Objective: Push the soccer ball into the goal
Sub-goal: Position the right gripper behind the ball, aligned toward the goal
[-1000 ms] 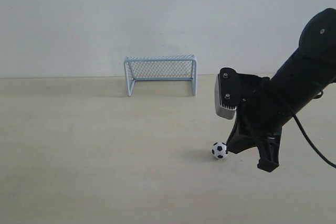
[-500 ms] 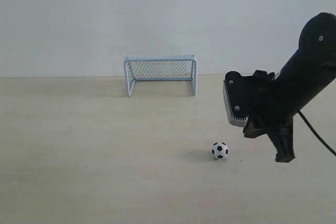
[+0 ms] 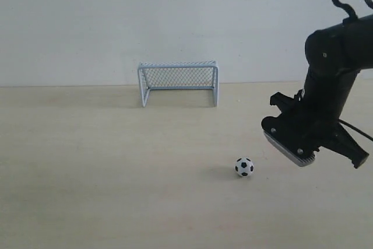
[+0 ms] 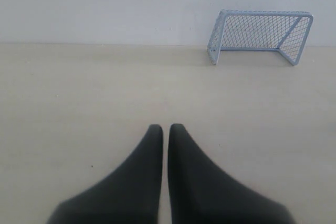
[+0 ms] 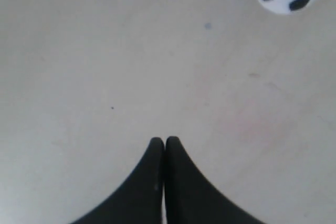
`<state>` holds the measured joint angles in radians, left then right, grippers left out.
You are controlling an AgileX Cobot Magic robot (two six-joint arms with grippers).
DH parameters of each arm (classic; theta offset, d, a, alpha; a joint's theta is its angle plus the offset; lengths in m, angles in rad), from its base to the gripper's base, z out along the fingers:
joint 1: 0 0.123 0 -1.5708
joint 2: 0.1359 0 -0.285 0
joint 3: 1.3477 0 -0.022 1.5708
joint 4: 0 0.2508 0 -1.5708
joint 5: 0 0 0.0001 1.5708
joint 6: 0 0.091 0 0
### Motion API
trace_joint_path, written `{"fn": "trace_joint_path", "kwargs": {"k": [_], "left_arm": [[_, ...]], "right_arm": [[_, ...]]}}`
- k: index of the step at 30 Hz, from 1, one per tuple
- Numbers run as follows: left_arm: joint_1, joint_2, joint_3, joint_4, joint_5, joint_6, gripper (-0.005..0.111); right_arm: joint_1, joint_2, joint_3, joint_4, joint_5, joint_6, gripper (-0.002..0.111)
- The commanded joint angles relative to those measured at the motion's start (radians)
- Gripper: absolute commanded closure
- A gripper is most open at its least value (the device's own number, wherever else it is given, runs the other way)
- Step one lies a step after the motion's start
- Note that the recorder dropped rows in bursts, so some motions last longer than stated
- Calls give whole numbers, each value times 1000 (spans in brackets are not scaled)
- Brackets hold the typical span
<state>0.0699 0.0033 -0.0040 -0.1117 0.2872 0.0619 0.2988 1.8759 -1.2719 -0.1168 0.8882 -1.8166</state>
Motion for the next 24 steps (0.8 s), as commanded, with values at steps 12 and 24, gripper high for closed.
{"fn": "trace_joint_path", "kwargs": {"k": [12, 24], "left_arm": [[2, -3, 4, 4, 1, -10, 102], [2, -3, 4, 4, 1, -10, 102]], "right_arm": [[-1, 80, -126, 365, 260, -236, 108], [-1, 147, -126, 417, 130, -249, 108]]}}
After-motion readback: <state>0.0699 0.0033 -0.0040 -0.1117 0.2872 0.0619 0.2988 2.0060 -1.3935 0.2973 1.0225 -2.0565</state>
